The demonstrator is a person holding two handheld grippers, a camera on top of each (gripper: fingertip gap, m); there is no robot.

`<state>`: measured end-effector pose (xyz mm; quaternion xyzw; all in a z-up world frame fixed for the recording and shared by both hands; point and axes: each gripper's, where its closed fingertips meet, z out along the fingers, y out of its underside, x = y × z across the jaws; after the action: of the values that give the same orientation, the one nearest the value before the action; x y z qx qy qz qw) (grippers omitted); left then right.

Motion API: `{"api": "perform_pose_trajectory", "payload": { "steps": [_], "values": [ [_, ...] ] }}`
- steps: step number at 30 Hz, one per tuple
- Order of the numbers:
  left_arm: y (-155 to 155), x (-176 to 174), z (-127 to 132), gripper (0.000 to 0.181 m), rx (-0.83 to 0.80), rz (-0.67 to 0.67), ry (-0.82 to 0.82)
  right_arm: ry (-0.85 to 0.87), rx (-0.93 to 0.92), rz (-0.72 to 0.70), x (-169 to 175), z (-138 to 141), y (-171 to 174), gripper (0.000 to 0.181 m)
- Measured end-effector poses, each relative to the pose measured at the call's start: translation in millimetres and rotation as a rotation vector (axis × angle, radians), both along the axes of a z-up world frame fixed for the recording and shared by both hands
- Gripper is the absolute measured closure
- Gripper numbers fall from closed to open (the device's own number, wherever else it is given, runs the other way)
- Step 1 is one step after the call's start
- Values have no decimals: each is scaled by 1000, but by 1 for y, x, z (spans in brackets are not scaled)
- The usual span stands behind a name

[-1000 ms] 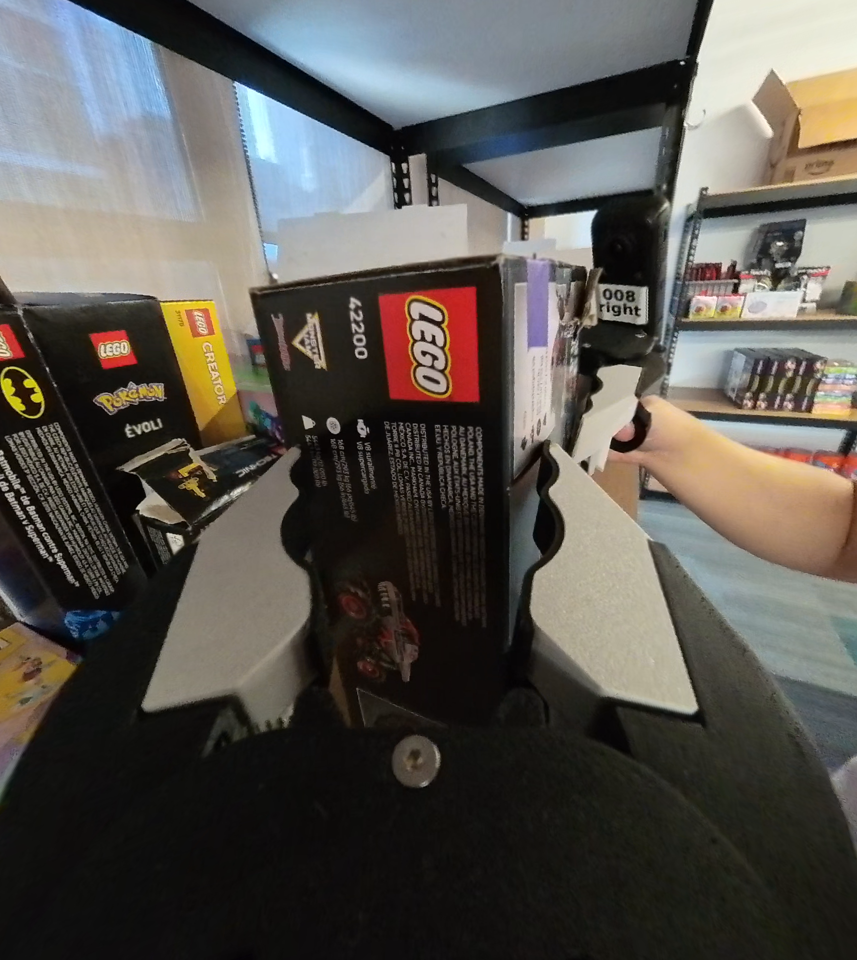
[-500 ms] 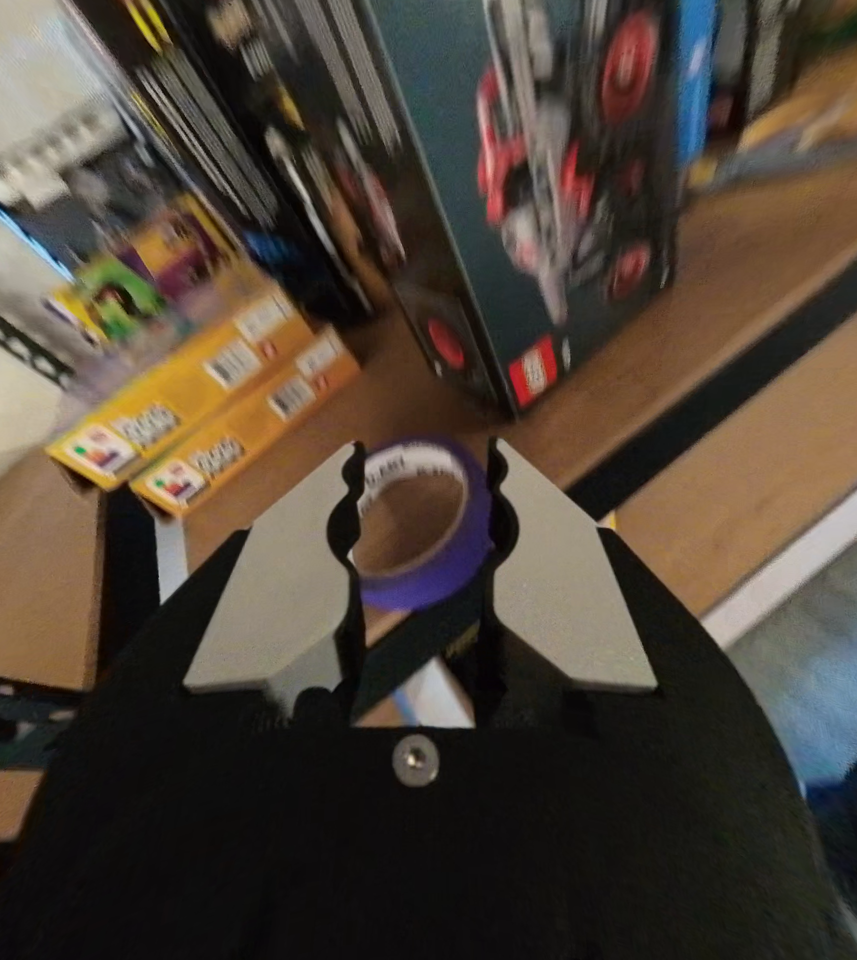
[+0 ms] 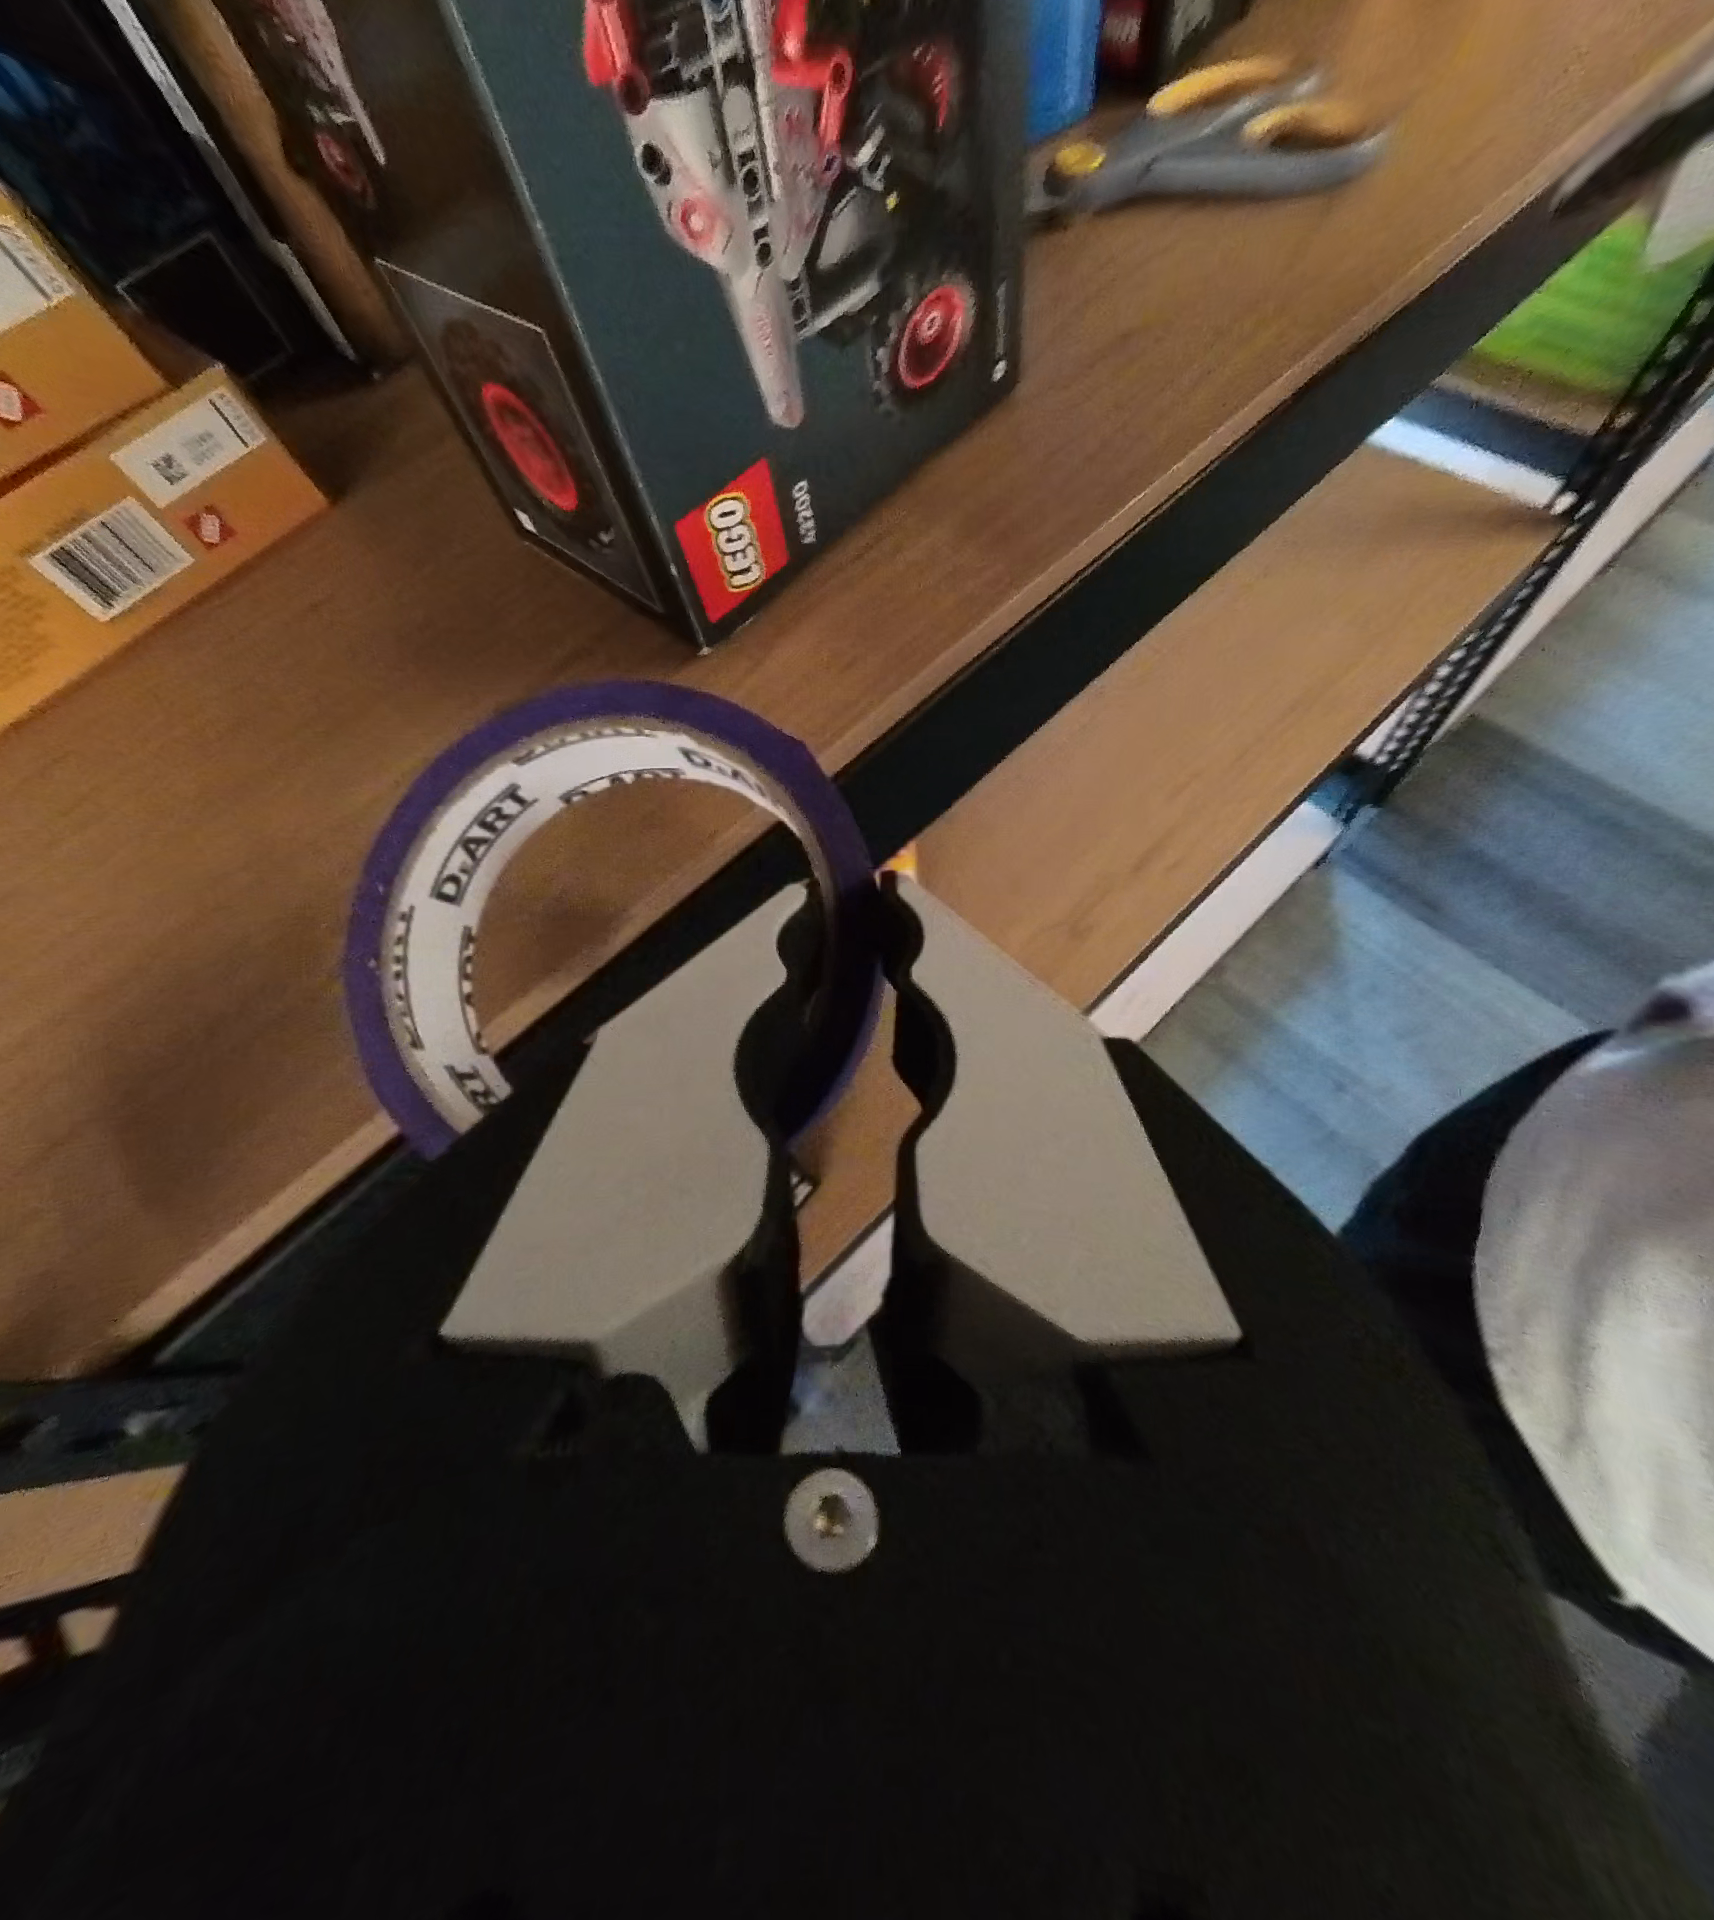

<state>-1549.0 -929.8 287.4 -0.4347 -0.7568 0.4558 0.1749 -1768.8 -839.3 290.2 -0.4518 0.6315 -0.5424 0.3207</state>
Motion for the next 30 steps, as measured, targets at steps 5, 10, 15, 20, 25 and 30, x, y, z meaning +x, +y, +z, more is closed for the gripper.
{"api": "perform_pose_trajectory", "payload": {
  "steps": [5, 10, 15, 20, 25, 30],
  "values": [
    [64, -47, 45, 174, 136, -252, 250, 45, 8, 80, 5, -9, 35, 96],
    [159, -134, 57, 174, 234, -700, 208, 133, -235, 97, 3, 34, 59, 114],
    [197, -180, 34, 173, 448, -941, 66, 240, -435, 246, -4, 50, 93, 102],
    [234, -198, 29, 173, 620, -1215, -62, 412, -140, 587, -3, -6, 127, 119],
    [265, -195, 32, 172, 666, -1442, -154, 307, 165, 864, -6, -8, 176, 159],
    [259, -212, 52, 166, 565, -1436, 73, 142, 182, 844, -8, 8, 190, 169]
  ]
}}
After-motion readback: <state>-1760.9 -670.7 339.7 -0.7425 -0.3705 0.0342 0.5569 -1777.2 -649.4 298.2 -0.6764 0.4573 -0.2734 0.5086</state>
